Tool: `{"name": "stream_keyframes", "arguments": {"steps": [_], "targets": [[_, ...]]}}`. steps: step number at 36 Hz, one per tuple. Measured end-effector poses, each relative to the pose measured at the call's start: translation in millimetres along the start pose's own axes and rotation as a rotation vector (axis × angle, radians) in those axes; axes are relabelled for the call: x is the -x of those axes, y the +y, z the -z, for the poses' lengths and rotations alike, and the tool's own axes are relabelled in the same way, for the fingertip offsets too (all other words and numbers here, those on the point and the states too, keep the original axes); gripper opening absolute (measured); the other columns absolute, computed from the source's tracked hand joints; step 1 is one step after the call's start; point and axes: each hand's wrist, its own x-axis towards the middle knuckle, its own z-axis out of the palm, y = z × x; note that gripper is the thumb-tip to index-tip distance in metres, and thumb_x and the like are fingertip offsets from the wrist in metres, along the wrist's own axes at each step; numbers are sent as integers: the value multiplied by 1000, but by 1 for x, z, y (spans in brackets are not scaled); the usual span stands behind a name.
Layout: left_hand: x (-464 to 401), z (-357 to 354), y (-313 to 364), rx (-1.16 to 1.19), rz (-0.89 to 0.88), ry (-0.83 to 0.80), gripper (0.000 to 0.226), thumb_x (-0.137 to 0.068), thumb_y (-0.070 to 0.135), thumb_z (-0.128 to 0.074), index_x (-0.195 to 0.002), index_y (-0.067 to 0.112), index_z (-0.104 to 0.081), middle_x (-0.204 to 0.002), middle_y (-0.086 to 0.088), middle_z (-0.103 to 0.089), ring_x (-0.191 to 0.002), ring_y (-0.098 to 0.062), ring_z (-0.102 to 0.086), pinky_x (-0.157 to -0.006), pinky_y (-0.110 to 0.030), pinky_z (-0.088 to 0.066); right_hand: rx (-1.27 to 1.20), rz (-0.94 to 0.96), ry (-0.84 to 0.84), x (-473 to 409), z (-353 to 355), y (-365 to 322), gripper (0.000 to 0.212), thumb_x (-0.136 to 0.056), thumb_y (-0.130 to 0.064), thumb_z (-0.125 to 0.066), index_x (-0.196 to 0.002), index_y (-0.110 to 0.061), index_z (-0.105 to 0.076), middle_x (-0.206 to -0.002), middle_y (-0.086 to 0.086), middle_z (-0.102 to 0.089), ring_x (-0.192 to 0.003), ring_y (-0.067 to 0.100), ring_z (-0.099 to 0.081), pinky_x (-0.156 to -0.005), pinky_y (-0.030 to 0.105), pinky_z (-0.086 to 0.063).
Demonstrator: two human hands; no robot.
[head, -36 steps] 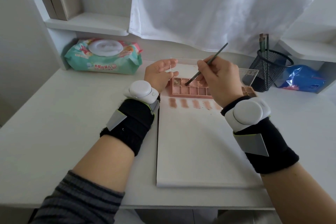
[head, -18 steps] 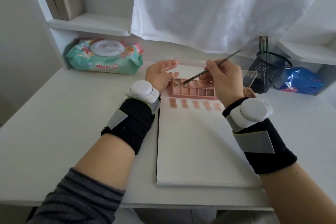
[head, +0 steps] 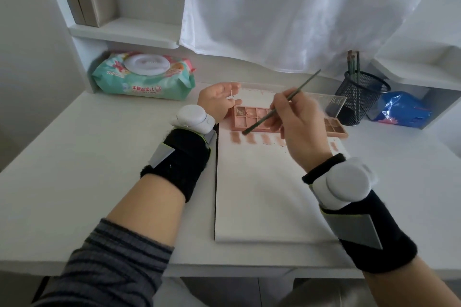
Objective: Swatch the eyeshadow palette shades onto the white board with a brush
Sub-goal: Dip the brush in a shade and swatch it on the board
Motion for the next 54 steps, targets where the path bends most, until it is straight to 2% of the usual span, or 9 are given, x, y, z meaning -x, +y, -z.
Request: {"name": "stream_keyframes", "arguments": {"steps": [4, 10, 19, 24, 28, 34, 39, 47, 54], "targets": [[-1, 5, -1, -6, 52, -19, 38, -86, -22, -40, -110, 0, -60, -108, -6, -59, -114, -32, -59, -94, -36, -50, 107, 112, -52, 22, -7, -2, 21, -94, -25, -43, -73, -24, -48, -58, -7, -57, -57, 11, -55, -60, 34, -47], [1, 6, 4, 40, 97, -44, 38, -86, -21, -40, -115, -4, -57, -112, -9, -57, -118, -31, -55, -93, -34, -49, 232, 213, -65, 36, -15, -3, 17, -91, -35, -40, -76, -31, -46, -64, -6, -58, -64, 21, -57, -66, 49, -48], [4, 9, 8, 57, 159, -60, 40, -89, -19, -39, -119, 2, -56, -115, -9, -57, -94, -23, -62, -76, -25, -54, 311, 335, -109, 40, -19, 3, 15, -93, -29, -40, -84, -21, -49, -70, -5, -57, -66, 23, -59, -63, 44, -49], [1, 11, 7, 44, 177, -20, 41, -89, -18, -39, -119, 4, -57, -124, -12, -58, -95, -22, -63, -82, -31, -53, 348, 356, -156, 41, -18, 7, 36, -90, -37, -34, -81, -9, -55, -66, 2, -59, -61, 24, -56, -61, 39, -42], [1, 11, 7, 55, 189, 32, 43, -89, -18, -37, -119, 5, -57, -125, -11, -59, -91, -20, -64, -80, -32, -53, 323, 352, -165, 42, -17, 6, 39, -90, -38, -36, -76, -6, -54, -61, 4, -58, -58, 25, -56, -59, 40, -41], [2, 10, 10, 65, 210, 58, 43, -90, -17, -36, -119, 5, -57, -126, -11, -58, -94, -21, -63, -81, -33, -53, 260, 337, -109, 45, -15, 6, 24, -90, -36, -39, -75, -21, -51, -56, 2, -58, -54, 19, -55, -56, 40, -44], [2, 11, 10, 72, 221, 69, 43, -90, -17, -36, -119, 5, -58, -126, -11, -58, -92, -20, -64, -80, -33, -54, 187, 298, -4, 44, -16, 8, 30, -90, -34, -40, -80, -10, -56, -59, 9, -57, -57, 30, -55, -56, 48, -47], [5, 10, 12, 70, 218, 71, 44, -90, -17, -35, -122, 5, -56, -129, -12, -56, -94, -21, -63, -84, -34, -52, 279, 299, -148, 42, -18, 5, 29, -91, -37, -37, -79, -15, -52, -61, -7, -53, -61, 22, -55, -62, 44, -45], [7, 9, 14, 82, 225, 77, 44, -90, -18, -35, -123, 4, -55, -130, -14, -55, -95, -22, -62, -83, -34, -52, 190, 238, -70, 42, -16, 3, 19, -92, -26, -40, -74, -29, -45, -60, -9, -53, -58, 17, -54, -61, 38, -46]]}}
